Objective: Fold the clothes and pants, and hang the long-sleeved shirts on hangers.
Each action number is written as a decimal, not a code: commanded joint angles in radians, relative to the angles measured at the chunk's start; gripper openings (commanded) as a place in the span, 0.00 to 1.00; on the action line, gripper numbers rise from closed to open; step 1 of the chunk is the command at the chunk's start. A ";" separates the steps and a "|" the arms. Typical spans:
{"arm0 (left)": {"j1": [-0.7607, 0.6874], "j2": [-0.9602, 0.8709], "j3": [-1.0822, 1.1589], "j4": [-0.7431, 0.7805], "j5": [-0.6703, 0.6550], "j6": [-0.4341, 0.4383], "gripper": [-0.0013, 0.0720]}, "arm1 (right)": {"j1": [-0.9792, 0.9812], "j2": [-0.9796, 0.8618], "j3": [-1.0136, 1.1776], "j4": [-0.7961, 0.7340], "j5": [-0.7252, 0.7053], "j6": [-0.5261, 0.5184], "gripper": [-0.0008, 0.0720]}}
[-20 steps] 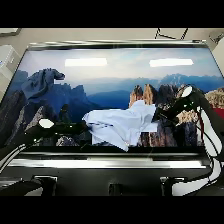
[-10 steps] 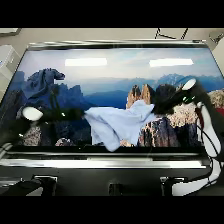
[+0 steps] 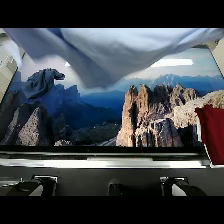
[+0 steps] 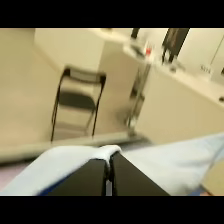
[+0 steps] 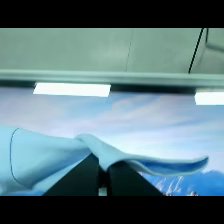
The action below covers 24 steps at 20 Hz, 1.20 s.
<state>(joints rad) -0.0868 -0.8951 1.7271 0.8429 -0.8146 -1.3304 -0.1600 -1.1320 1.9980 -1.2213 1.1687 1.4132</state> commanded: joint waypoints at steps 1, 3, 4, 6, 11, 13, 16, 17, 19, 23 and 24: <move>0.008 0.091 0.111 0.059 0.039 -0.002 0.05 | -0.002 0.161 0.035 -0.132 -0.022 0.010 0.06; 0.008 0.109 0.111 0.155 0.058 -0.026 0.05 | -0.002 0.181 0.034 -0.183 0.058 0.052 0.06; 0.008 0.107 0.110 0.211 0.064 -0.043 0.05 | -0.002 0.179 0.029 -0.193 0.129 0.068 0.06; 0.008 0.076 0.109 0.309 0.061 -0.061 0.05 | -0.002 0.149 0.002 -0.196 0.299 0.108 0.06; -0.007 -0.152 0.005 0.354 0.056 -0.061 0.05 | 0.003 0.047 -0.402 -0.096 0.488 0.139 0.06; -0.037 -0.293 -0.087 0.351 0.056 -0.061 0.05 | 0.002 0.040 -0.663 -0.066 0.322 0.140 0.06; -0.095 -0.537 -0.169 0.325 0.051 -0.062 0.05 | 0.002 0.026 -0.975 -0.045 0.051 0.187 0.06; -0.112 -0.620 -0.171 0.288 0.026 -0.075 0.05 | 0.002 0.019 -1.044 -0.047 0.000 0.201 0.06; -0.140 -0.745 -0.171 0.181 -0.051 -0.157 0.16 | 0.002 0.002 -1.123 -0.047 -0.037 0.206 0.06; -0.130 -0.822 -0.170 0.118 -0.420 -0.203 1.00 | 0.002 -0.015 -1.138 -0.082 -0.043 0.172 0.06; -0.105 -0.816 -0.171 0.161 -0.570 -0.203 1.00 | 0.002 -0.015 -1.138 -0.090 -0.046 0.169 0.06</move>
<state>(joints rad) -0.2123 -1.6577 1.5627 1.0054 -1.0481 -1.5017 -0.1585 -1.1389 0.8967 -1.2896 1.1610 1.5974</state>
